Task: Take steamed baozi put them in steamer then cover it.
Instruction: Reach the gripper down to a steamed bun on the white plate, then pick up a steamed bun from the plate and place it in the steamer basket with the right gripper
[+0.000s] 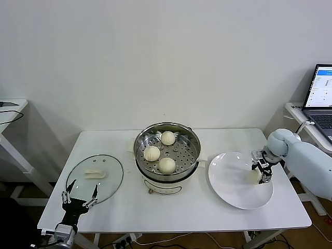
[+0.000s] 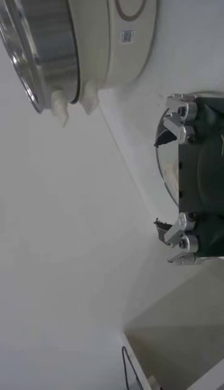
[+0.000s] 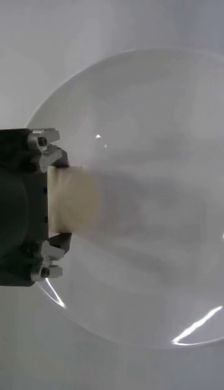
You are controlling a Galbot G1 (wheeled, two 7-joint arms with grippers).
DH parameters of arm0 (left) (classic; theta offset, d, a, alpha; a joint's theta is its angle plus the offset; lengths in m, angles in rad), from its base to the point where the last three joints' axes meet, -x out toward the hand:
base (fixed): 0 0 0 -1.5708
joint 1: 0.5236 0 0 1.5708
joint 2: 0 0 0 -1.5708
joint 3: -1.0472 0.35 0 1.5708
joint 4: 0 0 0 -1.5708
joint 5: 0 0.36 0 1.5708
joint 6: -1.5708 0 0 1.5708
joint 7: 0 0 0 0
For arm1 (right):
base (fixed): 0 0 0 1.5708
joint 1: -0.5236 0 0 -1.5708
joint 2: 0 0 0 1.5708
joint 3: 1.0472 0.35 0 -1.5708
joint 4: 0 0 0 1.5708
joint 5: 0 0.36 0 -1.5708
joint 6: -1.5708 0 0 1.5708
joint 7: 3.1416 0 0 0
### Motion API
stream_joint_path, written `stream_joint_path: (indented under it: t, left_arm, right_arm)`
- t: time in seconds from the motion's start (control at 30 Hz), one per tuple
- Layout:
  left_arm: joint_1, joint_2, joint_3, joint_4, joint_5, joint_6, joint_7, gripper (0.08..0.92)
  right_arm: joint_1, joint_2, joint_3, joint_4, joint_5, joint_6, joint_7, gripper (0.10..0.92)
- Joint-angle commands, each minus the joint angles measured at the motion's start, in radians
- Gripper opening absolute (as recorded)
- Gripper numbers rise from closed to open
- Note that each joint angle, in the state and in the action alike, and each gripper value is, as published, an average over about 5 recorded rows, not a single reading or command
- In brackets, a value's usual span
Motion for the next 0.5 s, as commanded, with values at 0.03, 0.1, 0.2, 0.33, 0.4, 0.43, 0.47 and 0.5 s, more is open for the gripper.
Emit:
stream_joint_path:
  t: [0.03,0.1,0.2,0.33,0.4,0.43,0.47,0.5]
  left_arm:
    - [0.000,-0.001,0.001,-0.006,0.000,0.002,-0.001,0.823]
    - [0.001,-0.001,0.002,-0.008,0.000,0.002,-0.002,0.823]
    - [0.001,-0.001,0.003,-0.011,0.001,0.003,-0.002,0.823]
    - [0.003,0.000,0.005,-0.017,0.001,0.003,-0.003,0.823]
    - [0.004,0.002,0.005,-0.018,0.002,0.003,-0.003,0.823]
    - [0.004,0.003,0.005,-0.018,0.002,0.002,-0.003,0.823]
    - [0.005,0.004,0.005,-0.018,0.003,0.002,-0.003,0.823]
    - [0.005,0.005,0.005,-0.019,0.003,0.001,-0.003,0.823]
  right_arm:
    - [0.019,-0.026,-0.010,0.025,0.059,-0.014,-0.021,0.687]
    - [0.044,-0.053,-0.032,0.053,0.116,-0.033,-0.035,0.687]
    - [0.111,-0.101,-0.088,0.109,0.217,-0.073,-0.057,0.684]
    - [0.294,-0.169,-0.239,0.200,0.374,-0.146,-0.072,0.679]
    - [0.400,-0.195,-0.332,0.254,0.457,-0.190,-0.071,0.679]
    - [0.459,-0.205,-0.385,0.284,0.502,-0.215,-0.070,0.679]
    - [0.517,-0.211,-0.438,0.311,0.537,-0.236,-0.068,0.679]
    - [0.578,-0.213,-0.490,0.338,0.571,-0.258,-0.067,0.679]
